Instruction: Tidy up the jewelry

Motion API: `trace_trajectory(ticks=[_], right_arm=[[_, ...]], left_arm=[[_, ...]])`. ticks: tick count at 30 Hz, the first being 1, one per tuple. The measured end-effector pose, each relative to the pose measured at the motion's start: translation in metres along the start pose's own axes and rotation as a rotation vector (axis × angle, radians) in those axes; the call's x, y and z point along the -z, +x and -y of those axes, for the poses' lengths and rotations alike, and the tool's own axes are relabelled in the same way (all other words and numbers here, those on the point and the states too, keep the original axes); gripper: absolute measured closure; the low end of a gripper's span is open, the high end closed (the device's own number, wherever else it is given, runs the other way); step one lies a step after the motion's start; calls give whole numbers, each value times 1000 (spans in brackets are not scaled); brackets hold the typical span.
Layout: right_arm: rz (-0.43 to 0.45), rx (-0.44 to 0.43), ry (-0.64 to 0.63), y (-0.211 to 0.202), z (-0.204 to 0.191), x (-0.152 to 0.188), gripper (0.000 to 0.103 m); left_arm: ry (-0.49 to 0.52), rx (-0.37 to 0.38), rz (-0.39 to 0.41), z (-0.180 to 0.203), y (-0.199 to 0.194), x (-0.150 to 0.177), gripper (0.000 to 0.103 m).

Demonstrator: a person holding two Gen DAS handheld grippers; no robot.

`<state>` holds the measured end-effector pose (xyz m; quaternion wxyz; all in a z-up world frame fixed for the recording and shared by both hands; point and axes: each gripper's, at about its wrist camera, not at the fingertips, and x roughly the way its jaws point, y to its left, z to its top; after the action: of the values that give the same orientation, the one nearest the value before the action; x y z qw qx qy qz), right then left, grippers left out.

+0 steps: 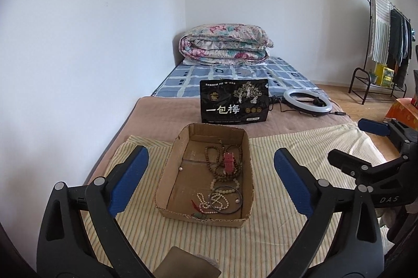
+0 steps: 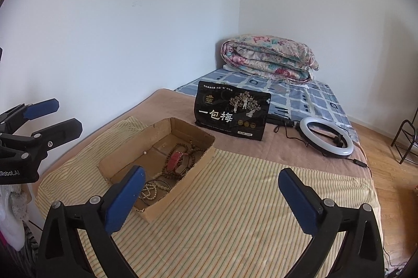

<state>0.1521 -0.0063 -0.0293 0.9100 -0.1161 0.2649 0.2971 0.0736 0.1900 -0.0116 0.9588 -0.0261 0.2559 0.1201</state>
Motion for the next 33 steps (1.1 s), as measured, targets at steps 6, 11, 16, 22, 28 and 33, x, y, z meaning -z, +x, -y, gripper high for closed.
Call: trace_trajectory(ticks=[6,11,16,22,28,33], right_arm=[[-6,4,3,0,3,1,0],[-6,8,-1,0,1,2,0],[-6,10,1,1,1,2,0],[-6,8,1,1,1,2,0],[-9,10,-1,1,1,3,0],[-8,7,3,1,0,4,0]], left_arm=[[-6,-17,-12,-2,2,2,4],[-10,-23,-14,-3,3,2,4],[-9,-28,-16,-5,4,3,4],[-8,-31,-21,-5,6,5,4],[-8,-30,-24,-5,8,5,4],[-8,-32,-18,-5,7,5,0]])
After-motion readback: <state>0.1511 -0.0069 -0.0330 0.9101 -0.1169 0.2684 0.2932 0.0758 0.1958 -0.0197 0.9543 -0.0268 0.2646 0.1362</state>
